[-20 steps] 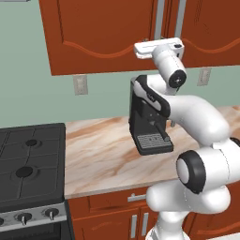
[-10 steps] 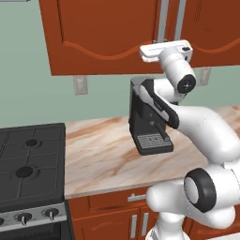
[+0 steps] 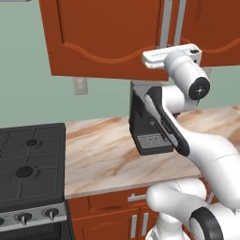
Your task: Open the cabinet directly in front. Then move the wine and the mug to the dining counter with the candle on it.
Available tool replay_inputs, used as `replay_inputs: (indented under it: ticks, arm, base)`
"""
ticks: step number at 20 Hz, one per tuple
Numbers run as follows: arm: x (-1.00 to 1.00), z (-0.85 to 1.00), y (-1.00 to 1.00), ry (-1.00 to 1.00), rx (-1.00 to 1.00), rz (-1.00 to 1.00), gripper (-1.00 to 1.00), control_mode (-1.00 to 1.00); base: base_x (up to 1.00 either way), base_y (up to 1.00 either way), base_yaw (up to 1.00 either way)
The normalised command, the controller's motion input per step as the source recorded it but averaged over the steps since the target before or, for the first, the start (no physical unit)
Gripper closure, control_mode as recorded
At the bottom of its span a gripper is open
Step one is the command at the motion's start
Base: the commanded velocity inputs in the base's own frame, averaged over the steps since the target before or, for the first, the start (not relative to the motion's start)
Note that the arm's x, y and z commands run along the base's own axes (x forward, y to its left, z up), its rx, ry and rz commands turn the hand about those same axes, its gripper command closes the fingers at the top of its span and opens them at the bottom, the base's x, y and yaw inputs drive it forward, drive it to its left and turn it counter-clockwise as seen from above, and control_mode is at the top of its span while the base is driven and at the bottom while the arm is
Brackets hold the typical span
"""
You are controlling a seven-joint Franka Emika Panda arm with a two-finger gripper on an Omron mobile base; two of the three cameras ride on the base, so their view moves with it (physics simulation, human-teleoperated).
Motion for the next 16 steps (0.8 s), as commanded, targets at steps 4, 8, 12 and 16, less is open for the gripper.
replay_inputs:
  ticks: [4,8,12,16]
  arm:
    - [-0.82,0.0,0.23,0.1,-0.02,0.0,1.0,-1.0]
    - [-0.81,0.0,0.34,0.11,-0.04,0.0,1.0,-1.0]
    - [-0.73,0.0,0.41,0.1,-0.04,0.0,1.0,-1.0]
    - [-0.62,0.0,0.44,0.09,-0.04,0.0,1.0,-1.0]
  base:
    - [0.0,0.0,0.0]
    - [0.0,0.0,0.0]
    - [0.0,0.0,0.0]
    - [0.0,0.0,0.0]
